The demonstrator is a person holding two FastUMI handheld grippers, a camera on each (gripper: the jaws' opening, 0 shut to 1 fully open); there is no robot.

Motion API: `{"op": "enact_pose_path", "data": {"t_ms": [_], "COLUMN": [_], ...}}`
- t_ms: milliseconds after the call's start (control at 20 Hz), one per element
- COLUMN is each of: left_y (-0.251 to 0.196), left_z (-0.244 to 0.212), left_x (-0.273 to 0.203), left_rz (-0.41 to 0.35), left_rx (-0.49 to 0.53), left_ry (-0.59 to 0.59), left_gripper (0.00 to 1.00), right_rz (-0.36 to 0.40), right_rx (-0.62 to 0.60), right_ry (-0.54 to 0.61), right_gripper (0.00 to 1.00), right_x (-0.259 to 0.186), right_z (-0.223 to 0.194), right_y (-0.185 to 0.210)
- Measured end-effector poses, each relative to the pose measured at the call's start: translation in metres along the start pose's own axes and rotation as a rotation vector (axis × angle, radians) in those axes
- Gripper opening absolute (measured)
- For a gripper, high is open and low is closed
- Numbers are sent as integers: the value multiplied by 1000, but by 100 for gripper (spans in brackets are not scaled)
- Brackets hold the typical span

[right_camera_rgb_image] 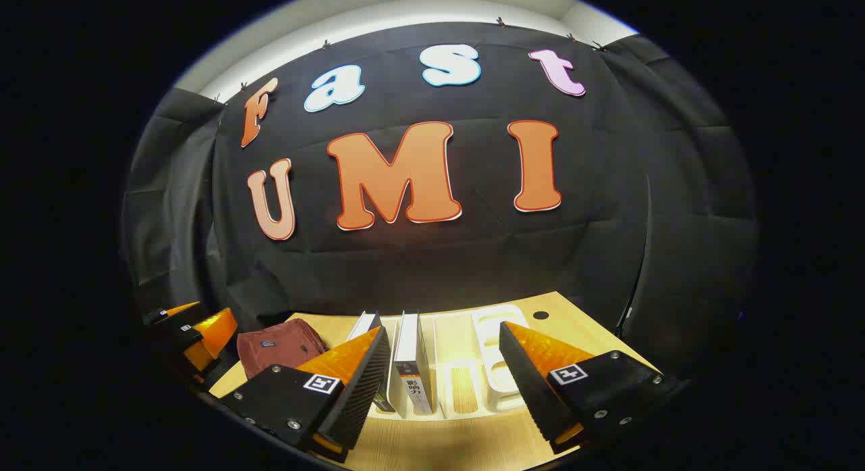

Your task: Open the schoolbag, grab two books from the bookshelf and put them into the schoolbag.

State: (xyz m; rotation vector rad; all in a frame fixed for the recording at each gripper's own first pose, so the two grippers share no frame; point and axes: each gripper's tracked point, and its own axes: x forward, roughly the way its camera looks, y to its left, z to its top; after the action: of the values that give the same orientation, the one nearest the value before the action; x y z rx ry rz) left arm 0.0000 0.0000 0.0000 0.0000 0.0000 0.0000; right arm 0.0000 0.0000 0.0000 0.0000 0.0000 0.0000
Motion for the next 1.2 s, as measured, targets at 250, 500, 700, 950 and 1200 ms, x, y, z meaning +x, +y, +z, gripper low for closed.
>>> {"op": "enact_pose_path", "data": {"t_ms": [250,500,700,950,1200], "left_y": [5,11,13,15,18], "left_z": [-1,-5,-6,-9,-10], "left_x": [2,1,-1,-1,-1], "left_rz": [-20,-10,-12,-5,17], "left_rx": [-3,-4,-10,-23,-12], "left_ry": [1,13,22,32,32], "left_gripper": [95,95,95,96,95], "right_rz": [-11,-8,-18,-15,-12], "right_rx": [-4,1,-3,-3,-16], "right_ry": [0,-5,-15,-14,-16], "right_gripper": [96,96,96,96,97], "right_x": [0,2,3,1,3], "right_z": [0,2,5,8,9], "right_y": [2,7,6,5,5]}}
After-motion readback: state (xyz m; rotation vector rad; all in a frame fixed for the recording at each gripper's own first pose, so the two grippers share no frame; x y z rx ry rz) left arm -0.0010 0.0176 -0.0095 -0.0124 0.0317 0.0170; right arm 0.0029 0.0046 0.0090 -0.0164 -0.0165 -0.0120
